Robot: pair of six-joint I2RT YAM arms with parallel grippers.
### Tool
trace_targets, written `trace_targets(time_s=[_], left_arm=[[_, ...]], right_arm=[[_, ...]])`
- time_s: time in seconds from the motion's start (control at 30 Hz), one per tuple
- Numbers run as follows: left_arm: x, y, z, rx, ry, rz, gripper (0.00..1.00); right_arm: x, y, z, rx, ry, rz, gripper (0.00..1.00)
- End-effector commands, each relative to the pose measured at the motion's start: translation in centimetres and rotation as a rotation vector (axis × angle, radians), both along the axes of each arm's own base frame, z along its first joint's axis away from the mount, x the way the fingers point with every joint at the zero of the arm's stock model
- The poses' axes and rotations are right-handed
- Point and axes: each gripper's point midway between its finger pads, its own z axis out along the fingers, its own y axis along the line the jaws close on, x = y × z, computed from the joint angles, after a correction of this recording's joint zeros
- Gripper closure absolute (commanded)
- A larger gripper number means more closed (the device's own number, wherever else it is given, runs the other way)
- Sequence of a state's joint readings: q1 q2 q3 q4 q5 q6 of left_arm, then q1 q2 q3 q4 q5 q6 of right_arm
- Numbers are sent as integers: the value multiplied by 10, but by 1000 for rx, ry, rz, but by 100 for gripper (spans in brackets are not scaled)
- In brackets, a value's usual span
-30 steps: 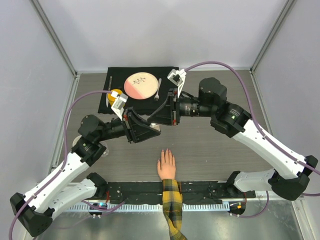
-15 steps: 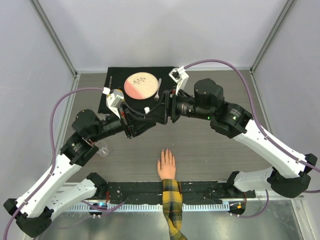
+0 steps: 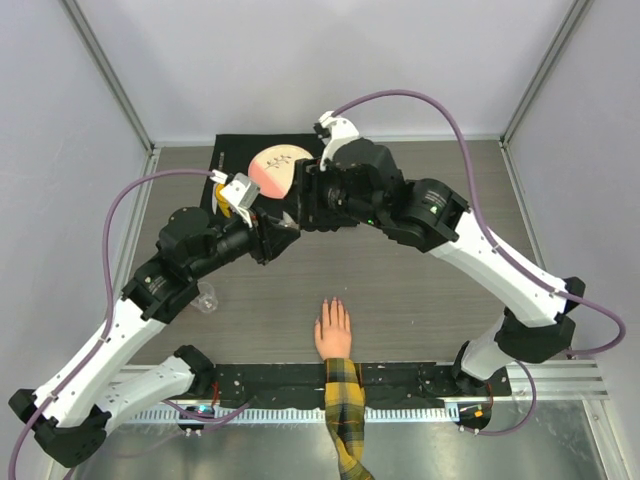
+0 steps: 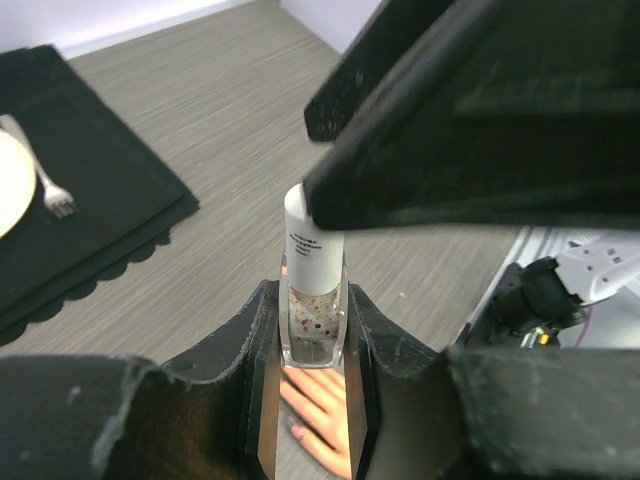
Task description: Paint the nails
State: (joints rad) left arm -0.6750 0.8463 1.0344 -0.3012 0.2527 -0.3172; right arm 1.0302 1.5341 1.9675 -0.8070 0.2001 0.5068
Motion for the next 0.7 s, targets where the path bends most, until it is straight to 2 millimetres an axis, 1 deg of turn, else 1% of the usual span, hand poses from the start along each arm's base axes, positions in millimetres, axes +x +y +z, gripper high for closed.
trace_targets(time_s=[0.0, 0.1, 0.2, 0.23, 0.3, 0.4, 0.43, 0.47, 0.5, 0.57, 0.6, 0.63, 0.67], left_arm=[[8, 8, 25, 1, -66, 56, 100], [8, 8, 24, 10, -61, 57, 100], [7, 8, 24, 7, -54, 56, 100], [6, 8, 24, 6, -53, 51, 100], [5, 7, 23, 7, -46, 43, 100], [-2, 4, 23, 10, -44, 4, 100], [-7, 1, 23, 11, -46, -36, 100], [-10, 0, 25, 9, -52, -52, 100], [-14, -1, 27, 8, -60, -71, 100], [-31, -5, 32, 3, -88, -165, 100], [-40, -8, 33, -1, -100, -218, 100], [-48, -9, 35, -3, -117, -263, 100], [-66, -12, 40, -21, -133, -352, 100]], right_arm=[[-1, 0, 6, -44, -43, -17, 43], [-2, 8, -1, -57, -32, -2, 46], [-1, 13, -5, -67, -26, 9, 56], [-1, 14, -5, -68, -27, 10, 63], [0, 17, -8, -75, -24, 14, 67], [-2, 19, -10, -80, -25, 35, 76], [-5, 21, -10, -83, -27, 58, 87], [-5, 21, -11, -88, -30, 67, 94], [-8, 18, -13, -103, -41, 82, 99], [-19, 19, -11, -94, -57, 156, 99], [-23, 18, -24, -133, -75, 212, 99], [-33, 13, -7, -80, -119, 269, 99], [-52, 17, -7, -49, -120, 389, 99]])
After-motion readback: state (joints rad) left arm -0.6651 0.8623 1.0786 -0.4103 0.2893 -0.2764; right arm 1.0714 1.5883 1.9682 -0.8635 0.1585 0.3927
